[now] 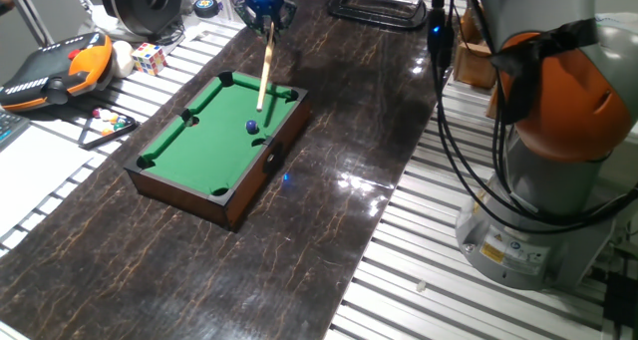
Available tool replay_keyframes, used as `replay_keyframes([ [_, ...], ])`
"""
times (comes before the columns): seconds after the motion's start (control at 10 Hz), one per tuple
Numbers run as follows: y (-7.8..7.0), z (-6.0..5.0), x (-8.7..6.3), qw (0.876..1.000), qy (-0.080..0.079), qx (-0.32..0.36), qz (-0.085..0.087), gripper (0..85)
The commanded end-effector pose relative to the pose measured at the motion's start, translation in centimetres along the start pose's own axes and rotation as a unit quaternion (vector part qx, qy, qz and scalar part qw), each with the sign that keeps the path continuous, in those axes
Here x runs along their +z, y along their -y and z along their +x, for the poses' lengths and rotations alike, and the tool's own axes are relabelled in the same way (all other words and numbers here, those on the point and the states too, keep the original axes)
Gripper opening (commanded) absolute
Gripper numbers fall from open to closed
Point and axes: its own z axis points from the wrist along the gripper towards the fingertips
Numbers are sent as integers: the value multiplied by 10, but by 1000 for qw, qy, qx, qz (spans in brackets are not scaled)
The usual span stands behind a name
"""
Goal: Hit the pool ball
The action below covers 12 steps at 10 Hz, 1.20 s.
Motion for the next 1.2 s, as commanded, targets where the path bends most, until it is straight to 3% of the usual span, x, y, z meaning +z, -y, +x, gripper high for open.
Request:
replay_keyframes([
  [0.0,-1,-1,2,1000,3,1,-5,180],
  [0.9,-15,-4,17,1000,19,10,-11,137],
  [1.1,-16,-2,17,1000,17,6,-11,133],
])
